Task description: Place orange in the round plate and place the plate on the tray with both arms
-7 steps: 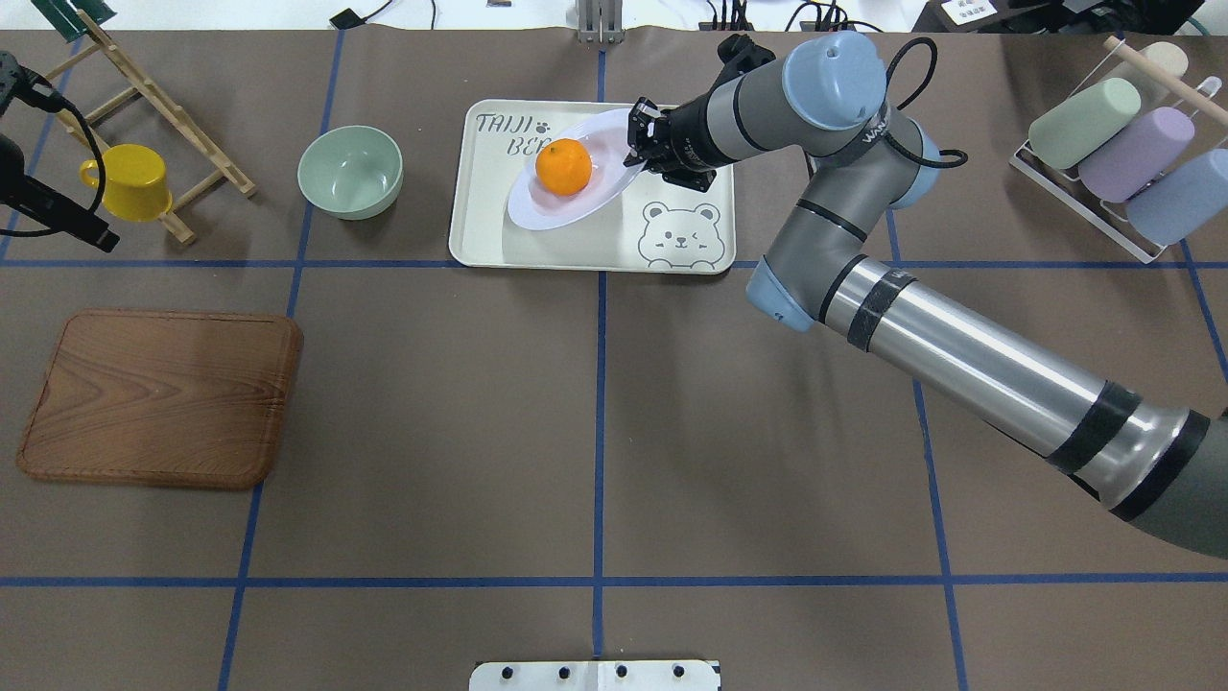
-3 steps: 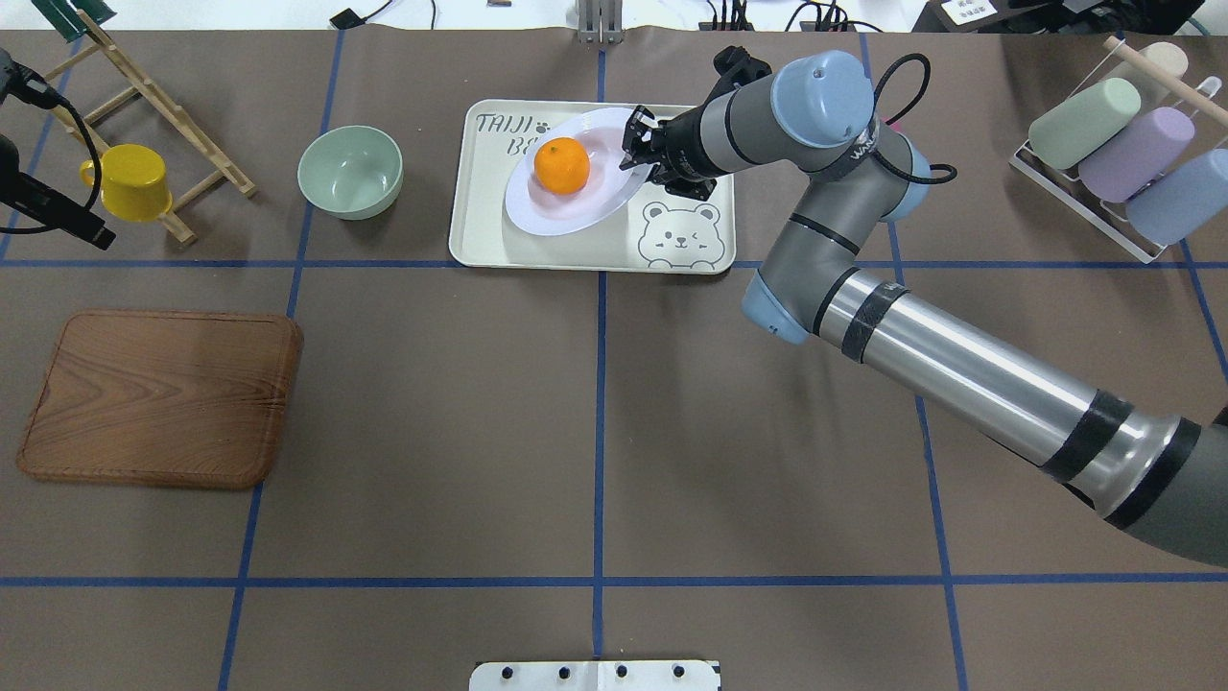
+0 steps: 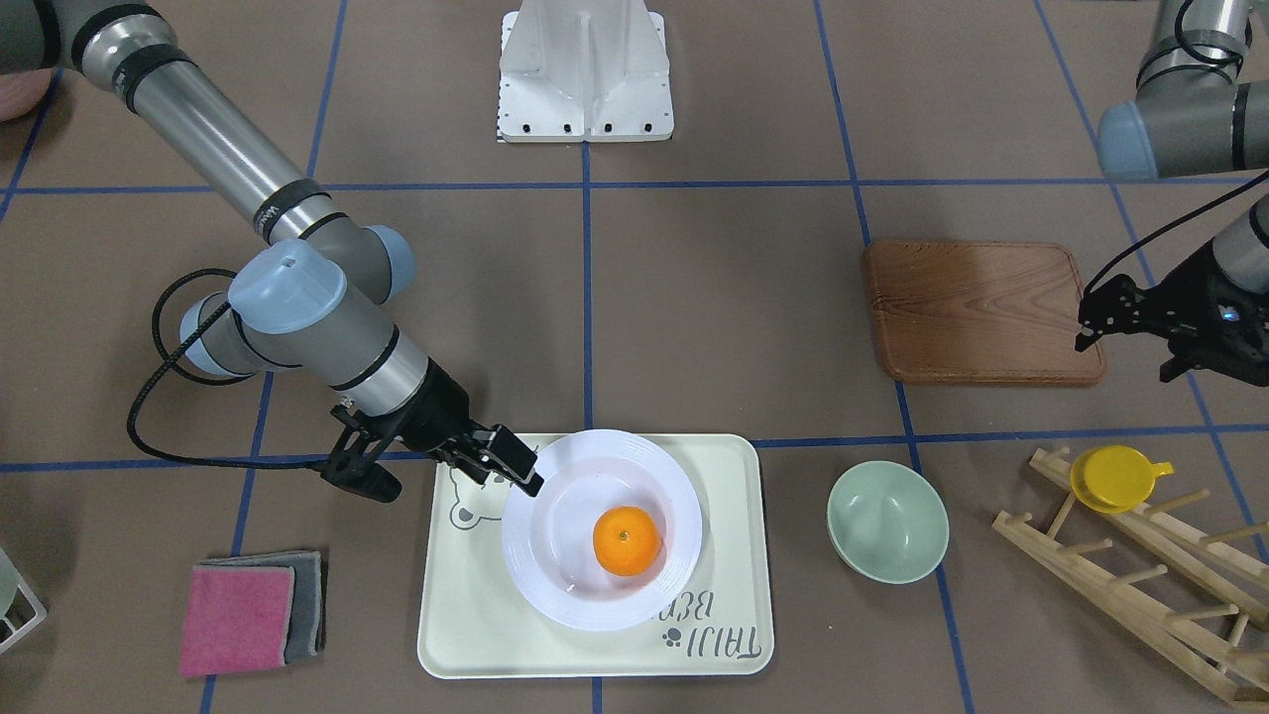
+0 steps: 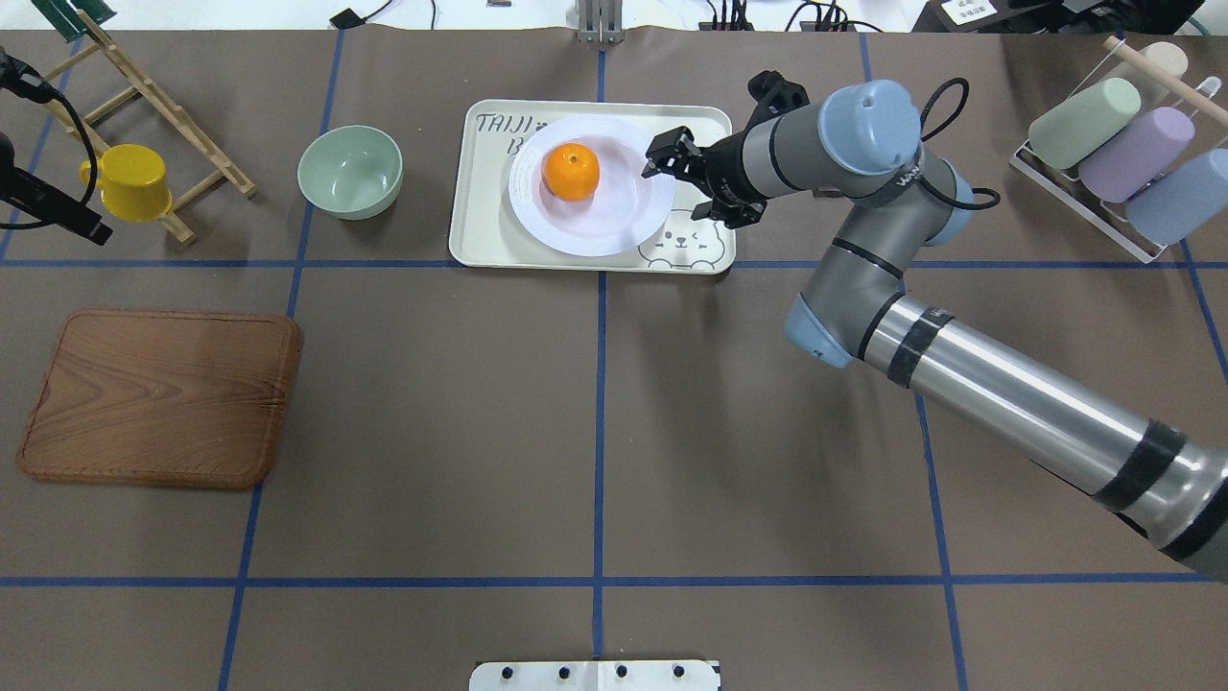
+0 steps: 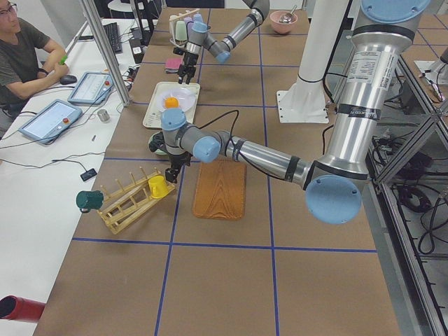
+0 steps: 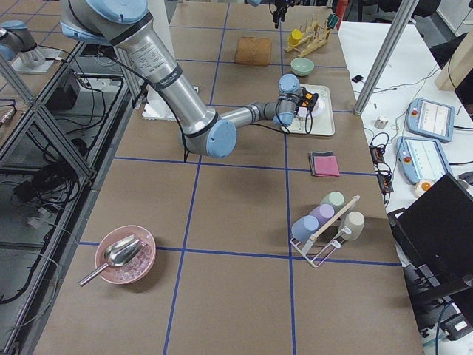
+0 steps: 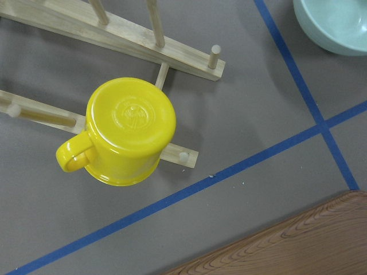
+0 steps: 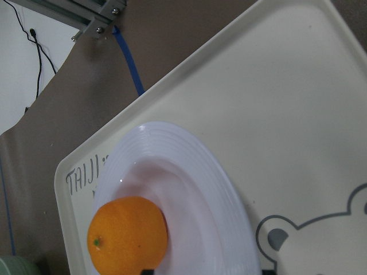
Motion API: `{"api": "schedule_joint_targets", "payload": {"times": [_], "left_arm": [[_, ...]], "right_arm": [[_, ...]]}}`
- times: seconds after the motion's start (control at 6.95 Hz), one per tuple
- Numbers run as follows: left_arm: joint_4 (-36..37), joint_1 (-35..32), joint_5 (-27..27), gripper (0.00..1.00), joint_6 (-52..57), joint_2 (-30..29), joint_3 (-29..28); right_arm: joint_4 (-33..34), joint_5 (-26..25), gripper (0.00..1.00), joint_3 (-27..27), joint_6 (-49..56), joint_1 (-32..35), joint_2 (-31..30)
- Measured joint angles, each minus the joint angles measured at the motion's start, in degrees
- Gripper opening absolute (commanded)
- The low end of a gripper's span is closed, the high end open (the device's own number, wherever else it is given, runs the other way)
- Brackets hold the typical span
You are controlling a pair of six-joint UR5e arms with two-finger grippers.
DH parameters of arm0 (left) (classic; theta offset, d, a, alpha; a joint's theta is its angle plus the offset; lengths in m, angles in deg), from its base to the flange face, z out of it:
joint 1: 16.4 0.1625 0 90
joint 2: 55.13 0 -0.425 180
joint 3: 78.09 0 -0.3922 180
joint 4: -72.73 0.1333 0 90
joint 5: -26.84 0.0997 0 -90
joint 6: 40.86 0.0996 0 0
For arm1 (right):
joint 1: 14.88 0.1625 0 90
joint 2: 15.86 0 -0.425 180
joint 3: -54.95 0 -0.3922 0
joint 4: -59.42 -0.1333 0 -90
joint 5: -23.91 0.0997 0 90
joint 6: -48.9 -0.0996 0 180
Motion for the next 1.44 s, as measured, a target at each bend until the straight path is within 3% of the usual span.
{"api": "schedule_joint_targets", "payload": {"times": [0.29,0.72,1.44], "left_arm": [[0.16,-0.07,0.0,0.99,-0.02,-0.1,0.19],[0.65,-0.37,-0.97,0.99,-0.08,-0.59,0.26],[0.65,-5.69,-1.87,0.99,-0.05,1.66,0.45]], "right_arm": [[0.51,4.03,1.0,-6.58,2.22,2.06,-6.36],[0.77,16.45,1.0,-17.41,14.13,11.51,-23.05],[0.83,20.97,1.0,-20.99,41.21,19.67,-45.24]]}}
